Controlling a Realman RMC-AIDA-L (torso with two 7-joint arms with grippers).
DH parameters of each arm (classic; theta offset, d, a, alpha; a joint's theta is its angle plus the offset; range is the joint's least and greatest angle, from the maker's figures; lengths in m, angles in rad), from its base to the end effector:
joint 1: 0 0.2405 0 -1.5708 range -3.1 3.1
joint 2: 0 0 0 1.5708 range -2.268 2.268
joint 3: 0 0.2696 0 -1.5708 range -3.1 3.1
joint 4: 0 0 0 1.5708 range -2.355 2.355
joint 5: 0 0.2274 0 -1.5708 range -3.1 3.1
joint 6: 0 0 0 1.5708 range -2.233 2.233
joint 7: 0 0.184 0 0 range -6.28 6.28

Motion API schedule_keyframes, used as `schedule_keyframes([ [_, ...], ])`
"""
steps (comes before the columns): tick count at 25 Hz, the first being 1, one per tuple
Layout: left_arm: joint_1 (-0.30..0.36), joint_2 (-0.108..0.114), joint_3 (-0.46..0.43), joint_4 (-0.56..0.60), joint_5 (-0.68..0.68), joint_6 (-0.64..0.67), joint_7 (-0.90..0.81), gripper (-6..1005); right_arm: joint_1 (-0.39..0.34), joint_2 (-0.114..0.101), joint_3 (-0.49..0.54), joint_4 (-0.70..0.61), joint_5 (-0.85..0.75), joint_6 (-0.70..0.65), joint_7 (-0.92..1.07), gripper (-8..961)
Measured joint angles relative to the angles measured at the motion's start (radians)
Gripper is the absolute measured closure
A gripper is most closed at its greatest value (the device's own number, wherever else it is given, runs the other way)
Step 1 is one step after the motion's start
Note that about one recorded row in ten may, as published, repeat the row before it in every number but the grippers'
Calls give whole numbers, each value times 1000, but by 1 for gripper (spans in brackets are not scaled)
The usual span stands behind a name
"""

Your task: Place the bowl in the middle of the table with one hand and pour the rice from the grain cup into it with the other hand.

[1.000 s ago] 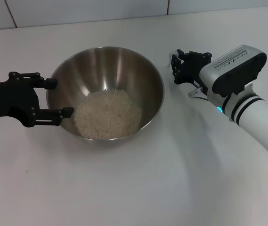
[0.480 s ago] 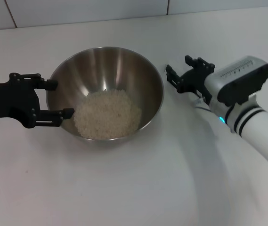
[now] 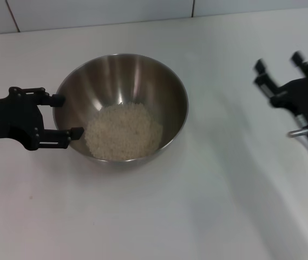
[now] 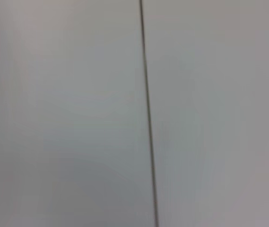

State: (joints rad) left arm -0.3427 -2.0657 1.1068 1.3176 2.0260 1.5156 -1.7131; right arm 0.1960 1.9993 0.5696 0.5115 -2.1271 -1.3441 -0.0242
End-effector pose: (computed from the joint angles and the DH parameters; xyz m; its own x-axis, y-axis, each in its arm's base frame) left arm -0.2257 0.3581 -0.0002 0.9586 0.2039 0.1986 0.2561 -0.9224 -0.2892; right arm 0.3208 0.3121 -0.0390 0.6494 0.1715 -0.7409 -0.7167 -0.1875 -0.6717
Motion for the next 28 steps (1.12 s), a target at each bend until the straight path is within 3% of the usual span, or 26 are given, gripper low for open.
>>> schedule_keyframes([
  [1, 0, 0, 0, 0, 0, 0, 0, 197, 0, 0, 0, 0, 0, 0, 0, 137],
  [3, -2, 0, 0, 0, 0, 0, 0, 197, 0, -43, 0, -3, -53, -127, 50, 132],
  [4, -2, 0, 0, 0, 0, -2, 1, 197, 16, -78, 1, -5, -91, -159, 107, 129],
  [5, 0, 0, 1, 2, 0, -4, 1, 197, 63, -140, 4, -36, -173, -173, 247, 127],
  [6, 0, 0, 1, 2, 0, -4, 1, 197, 63, -140, 4, -36, -173, -173, 247, 127],
  [8, 3, 1, -1, 3, -2, -5, 1, 197, 156, -196, 6, -136, -315, -189, 483, 127],
  [9, 2, 1, -2, 3, -2, -5, 1, 197, 200, -212, 5, -200, -377, -210, 579, 127],
  [10, 1, 1, -3, 2, -3, -5, 1, 197, 302, -231, -2, -357, -514, -284, 776, 127],
  [11, -2, 1, -3, 1, -4, -5, 1, 197, 407, -226, -23, -535, -619, -376, 916, 127],
  [12, -2, 1, -3, 1, -4, -5, 1, 197, 407, -226, -23, -535, -619, -376, 916, 127],
  [13, -7, 1, -2, 0, -3, -6, 1, 197, 453, -217, -39, -614, -652, -412, 958, 127],
  [14, -7, 1, -2, 0, -3, -6, 1, 197, 453, -217, -39, -614, -652, -412, 958, 127],
  [15, -12, 1, 0, 0, 0, -6, 1, 197, 542, -185, -142, -789, -678, -485, 1043, 127],
  [16, -12, 1, 0, 0, 0, -6, 1, 197, 542, -185, -142, -789, -678, -485, 1043, 127],
  [17, -14, 1, 1, -1, 1, -6, 1, 197, 603, -134, -270, -972, -663, -525, 1115, 127],
  [18, -14, 1, 1, -1, 1, -6, 1, 197, 603, -134, -270, -972, -663, -525, 1115, 127],
  [19, -15, 1, 0, -1, 1, -6, 1, 197, 626, -100, -338, -1067, -645, -539, 1148, 127],
  [20, -16, 0, 1, -1, 1, -6, 1, 197, 645, -27, -475, -1231, -595, -546, 1211, 127],
  [21, -16, 0, 1, -1, 2, -6, 1, 197, 644, 7, -545, -1301, -569, -546, 1240, 127],
  [22, -16, 0, 1, 0, 2, -6, 1, 197, 644, 7, -545, -1301, -569, -546, 1240, 127],
  [24, -16, 0, 1, 0, 1, -6, 1, 197, 621, 65, -726, -1431, -490, -525, 1316, 127],
  [25, -16, 0, 1, 0, 2, -5, 0, 197, 586, 81, -895, -1484, -400, -488, 1392, 127],
  [26, -16, 0, 1, 0, 2, -5, 0, 197, 586, 81, -895, -1484, -400, -488, 1392, 127],
  [28, -16, 0, 0, 1, 2, -5, -1, 197, 553, 78, -1025, -1488, -315, -446, 1453, 127],
])
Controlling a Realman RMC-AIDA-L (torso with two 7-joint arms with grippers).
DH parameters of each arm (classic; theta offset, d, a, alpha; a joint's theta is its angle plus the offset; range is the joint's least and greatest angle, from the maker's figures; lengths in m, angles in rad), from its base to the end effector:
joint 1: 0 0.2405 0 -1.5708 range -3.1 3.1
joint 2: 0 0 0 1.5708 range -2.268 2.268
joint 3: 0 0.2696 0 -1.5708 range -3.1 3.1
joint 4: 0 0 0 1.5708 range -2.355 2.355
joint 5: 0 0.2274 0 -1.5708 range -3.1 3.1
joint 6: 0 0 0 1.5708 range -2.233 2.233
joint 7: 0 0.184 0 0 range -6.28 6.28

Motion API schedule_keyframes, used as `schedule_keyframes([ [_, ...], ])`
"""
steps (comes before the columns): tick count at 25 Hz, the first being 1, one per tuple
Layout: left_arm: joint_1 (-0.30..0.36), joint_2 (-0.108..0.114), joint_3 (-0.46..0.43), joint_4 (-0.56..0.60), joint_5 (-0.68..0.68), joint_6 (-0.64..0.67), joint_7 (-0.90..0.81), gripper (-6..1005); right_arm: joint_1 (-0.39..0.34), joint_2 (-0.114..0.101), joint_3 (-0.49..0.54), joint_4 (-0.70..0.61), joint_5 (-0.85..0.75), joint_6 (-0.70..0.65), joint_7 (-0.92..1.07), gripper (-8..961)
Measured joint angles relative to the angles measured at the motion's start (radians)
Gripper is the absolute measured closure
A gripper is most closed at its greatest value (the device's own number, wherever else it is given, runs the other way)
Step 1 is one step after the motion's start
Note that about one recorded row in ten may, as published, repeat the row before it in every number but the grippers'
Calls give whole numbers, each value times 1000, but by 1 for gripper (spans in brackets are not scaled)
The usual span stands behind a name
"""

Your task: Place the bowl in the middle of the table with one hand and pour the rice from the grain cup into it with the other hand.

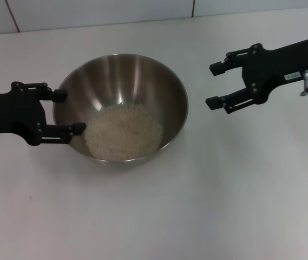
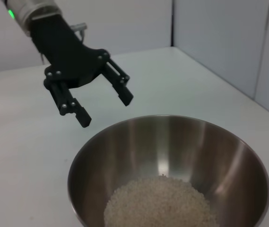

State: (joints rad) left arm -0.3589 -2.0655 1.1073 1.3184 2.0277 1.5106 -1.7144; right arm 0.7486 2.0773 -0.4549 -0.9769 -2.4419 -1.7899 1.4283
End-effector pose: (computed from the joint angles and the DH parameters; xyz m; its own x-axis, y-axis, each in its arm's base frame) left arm -0.2201 0.3626 0.0001 0.9619 0.1889 0.1976 0.2420 -0.9247 -0.2940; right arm 0.2257 0.3985 0.0208 0.9615 -0.1639 -0.2204 -0.2109 -0.9547 -0.2102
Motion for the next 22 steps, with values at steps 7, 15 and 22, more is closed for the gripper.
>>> schedule_keyframes([
  [7, -1, 0, 0, 2, 0, 1, -2, 197, -45, -1, -143, -8, 100, 80, 50, 127],
  [15, -3, 1, 0, 0, 1, 1, -3, 197, -43, -1, -147, -5, 101, 94, 59, 127],
  [22, -3, 1, 0, -1, 2, 1, -5, 197, -39, 1, -158, -3, 101, 107, 62, 127],
])
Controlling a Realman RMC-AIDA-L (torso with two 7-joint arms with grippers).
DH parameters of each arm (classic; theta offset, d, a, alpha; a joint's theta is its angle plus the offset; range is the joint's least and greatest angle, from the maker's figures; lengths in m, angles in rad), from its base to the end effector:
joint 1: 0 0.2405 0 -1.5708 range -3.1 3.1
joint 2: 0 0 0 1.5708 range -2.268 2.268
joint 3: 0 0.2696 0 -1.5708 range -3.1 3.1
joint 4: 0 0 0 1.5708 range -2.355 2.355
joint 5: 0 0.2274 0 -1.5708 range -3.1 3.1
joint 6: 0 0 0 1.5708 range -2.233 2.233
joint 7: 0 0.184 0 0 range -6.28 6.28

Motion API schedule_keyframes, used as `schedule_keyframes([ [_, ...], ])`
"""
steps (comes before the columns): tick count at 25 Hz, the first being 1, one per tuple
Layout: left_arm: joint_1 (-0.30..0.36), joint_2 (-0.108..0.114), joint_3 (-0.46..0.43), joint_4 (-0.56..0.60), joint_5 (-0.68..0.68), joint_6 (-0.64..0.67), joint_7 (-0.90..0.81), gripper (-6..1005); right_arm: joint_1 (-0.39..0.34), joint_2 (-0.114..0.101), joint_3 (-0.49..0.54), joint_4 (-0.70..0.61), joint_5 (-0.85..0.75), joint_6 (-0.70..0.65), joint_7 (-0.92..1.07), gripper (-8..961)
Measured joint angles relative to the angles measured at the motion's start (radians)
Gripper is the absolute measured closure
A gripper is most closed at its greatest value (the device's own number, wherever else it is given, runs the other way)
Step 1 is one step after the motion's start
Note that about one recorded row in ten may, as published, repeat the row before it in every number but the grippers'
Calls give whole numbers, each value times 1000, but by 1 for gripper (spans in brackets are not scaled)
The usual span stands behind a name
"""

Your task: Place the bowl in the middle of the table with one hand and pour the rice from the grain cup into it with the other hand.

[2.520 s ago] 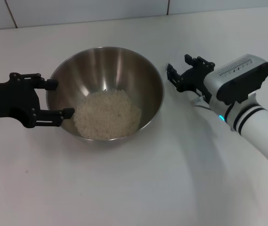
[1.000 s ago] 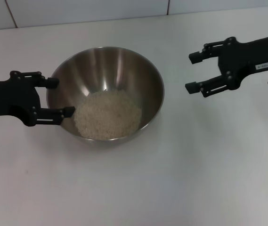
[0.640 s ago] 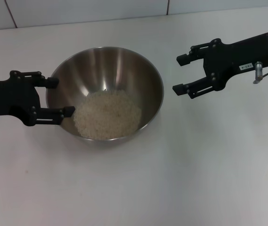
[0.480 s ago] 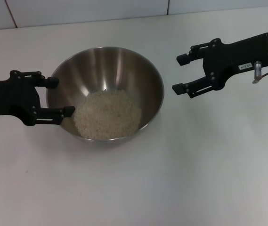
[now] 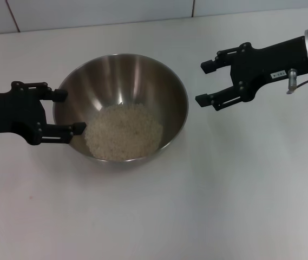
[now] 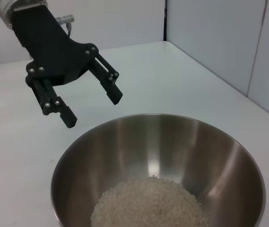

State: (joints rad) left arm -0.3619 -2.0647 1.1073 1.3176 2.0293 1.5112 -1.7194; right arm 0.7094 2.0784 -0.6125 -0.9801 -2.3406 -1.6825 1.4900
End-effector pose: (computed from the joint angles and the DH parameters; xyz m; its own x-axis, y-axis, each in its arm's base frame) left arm -0.2197 0.3631 0.0002 0.9615 0.1917 0.1969 0.2443 -0.9245 -0.2927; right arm 0.2201 0.4070 0.0083 0.9636 -0.1681 -0.2078 -0.2162 -0.9473 -0.2363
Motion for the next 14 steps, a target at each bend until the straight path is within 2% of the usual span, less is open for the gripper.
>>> schedule_keyframes([
  [6, 5, 0, 0, 0, 0, -2, 0, 197, 2, 1, -2, -3, 0, 2, 2, 127],
  [14, 7, 0, -1, 1, 0, 0, 0, 197, -4, 2, -53, -5, 0, 31, 20, 127],
])
